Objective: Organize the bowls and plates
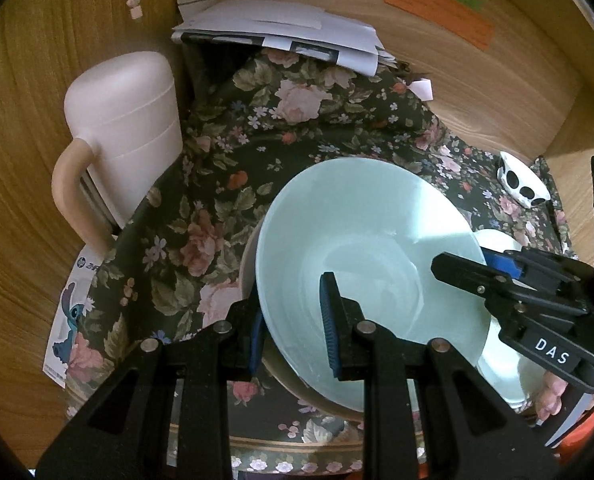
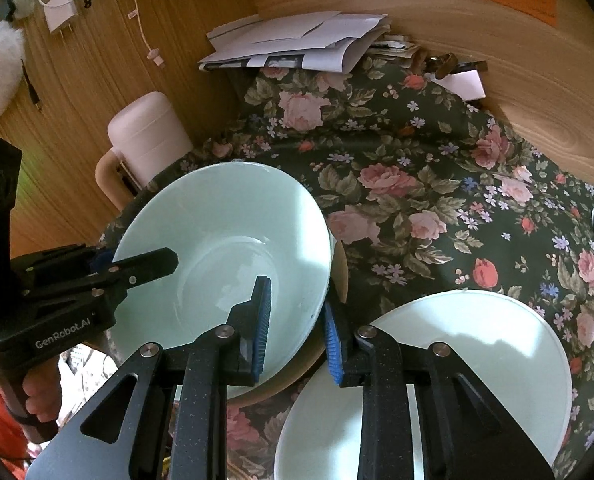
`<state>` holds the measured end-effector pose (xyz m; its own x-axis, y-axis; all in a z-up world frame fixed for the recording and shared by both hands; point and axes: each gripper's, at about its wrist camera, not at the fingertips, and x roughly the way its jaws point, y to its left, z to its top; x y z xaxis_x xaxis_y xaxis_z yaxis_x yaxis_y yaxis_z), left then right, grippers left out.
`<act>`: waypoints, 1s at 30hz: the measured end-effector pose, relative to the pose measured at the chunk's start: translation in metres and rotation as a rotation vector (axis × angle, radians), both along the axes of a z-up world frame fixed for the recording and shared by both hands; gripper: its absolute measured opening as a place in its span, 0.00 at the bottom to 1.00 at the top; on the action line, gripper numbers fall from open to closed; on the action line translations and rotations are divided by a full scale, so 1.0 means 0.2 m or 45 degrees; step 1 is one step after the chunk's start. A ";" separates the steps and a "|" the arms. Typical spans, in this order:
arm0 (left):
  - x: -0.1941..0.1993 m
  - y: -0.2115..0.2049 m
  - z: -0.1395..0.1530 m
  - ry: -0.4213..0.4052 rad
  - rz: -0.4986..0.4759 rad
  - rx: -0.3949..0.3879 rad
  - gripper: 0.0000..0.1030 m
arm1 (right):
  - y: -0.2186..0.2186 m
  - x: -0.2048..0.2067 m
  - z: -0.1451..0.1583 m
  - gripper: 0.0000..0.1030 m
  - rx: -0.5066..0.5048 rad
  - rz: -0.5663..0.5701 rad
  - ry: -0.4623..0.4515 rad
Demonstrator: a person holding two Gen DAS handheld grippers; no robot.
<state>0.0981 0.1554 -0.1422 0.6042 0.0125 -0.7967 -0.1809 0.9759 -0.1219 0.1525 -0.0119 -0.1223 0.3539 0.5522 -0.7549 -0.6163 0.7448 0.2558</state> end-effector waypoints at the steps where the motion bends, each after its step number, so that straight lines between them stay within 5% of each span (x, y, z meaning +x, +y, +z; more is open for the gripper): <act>1: 0.00 0.00 0.00 0.000 -0.001 0.003 0.23 | 0.00 0.00 0.00 0.23 -0.002 0.004 -0.002; 17: 0.06 -0.04 0.01 -0.019 -0.006 0.139 0.25 | -0.11 -0.02 0.09 0.23 0.017 -0.026 -0.109; 20: 0.08 -0.04 0.03 -0.036 0.006 0.183 0.33 | -0.13 -0.02 0.08 0.23 0.016 -0.031 -0.113; 24: 0.06 -0.07 0.10 -0.112 0.021 0.277 0.61 | -0.20 0.00 0.09 0.32 0.027 -0.058 -0.112; 30: 0.08 -0.16 0.20 -0.188 -0.018 0.322 0.72 | -0.34 0.02 0.15 0.44 0.023 -0.140 -0.204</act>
